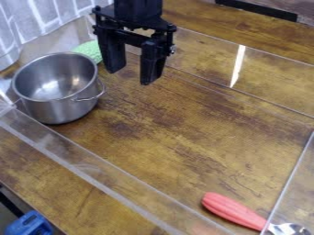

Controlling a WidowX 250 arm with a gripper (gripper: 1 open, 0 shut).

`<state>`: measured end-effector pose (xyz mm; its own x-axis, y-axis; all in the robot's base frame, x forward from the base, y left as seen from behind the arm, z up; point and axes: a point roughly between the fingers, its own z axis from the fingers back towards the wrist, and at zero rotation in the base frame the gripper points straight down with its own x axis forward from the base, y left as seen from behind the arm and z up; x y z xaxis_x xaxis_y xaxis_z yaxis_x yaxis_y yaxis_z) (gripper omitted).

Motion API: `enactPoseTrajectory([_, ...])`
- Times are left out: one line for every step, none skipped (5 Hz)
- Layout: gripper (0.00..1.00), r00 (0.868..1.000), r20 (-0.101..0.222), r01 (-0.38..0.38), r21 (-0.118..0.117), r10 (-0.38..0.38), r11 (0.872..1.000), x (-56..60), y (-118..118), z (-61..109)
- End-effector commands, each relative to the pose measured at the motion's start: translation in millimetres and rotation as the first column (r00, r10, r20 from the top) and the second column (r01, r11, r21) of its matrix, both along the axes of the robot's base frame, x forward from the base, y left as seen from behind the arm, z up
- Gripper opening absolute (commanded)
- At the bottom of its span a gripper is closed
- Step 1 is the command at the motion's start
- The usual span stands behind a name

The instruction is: Put the green object in the silver pot

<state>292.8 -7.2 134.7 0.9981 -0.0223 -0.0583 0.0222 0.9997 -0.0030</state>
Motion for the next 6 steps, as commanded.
enactPoseTrajectory([1.00,1.000,-0.030,0.009,-0.001,-0.009,1.000,-3.0,-9.1,-11.1])
enactPoseTrajectory([1.00,0.998,-0.060,0.019,-0.003,-0.019,1.000,-6.0,-18.3,-22.5])
enactPoseTrajectory([1.00,0.994,-0.089,0.071,-0.002,-0.071,0.997,-6.3,-19.1,-26.4])
enactPoseTrajectory([1.00,0.988,-0.094,0.125,0.004,-0.124,0.992,-0.7,-18.6,-24.1])
enactPoseTrajectory([1.00,0.982,-0.099,0.163,0.011,-0.161,0.987,8.4,-13.3,-31.0])
enactPoseTrajectory([1.00,0.975,-0.103,0.200,0.016,-0.197,0.980,17.3,-8.5,-38.2])
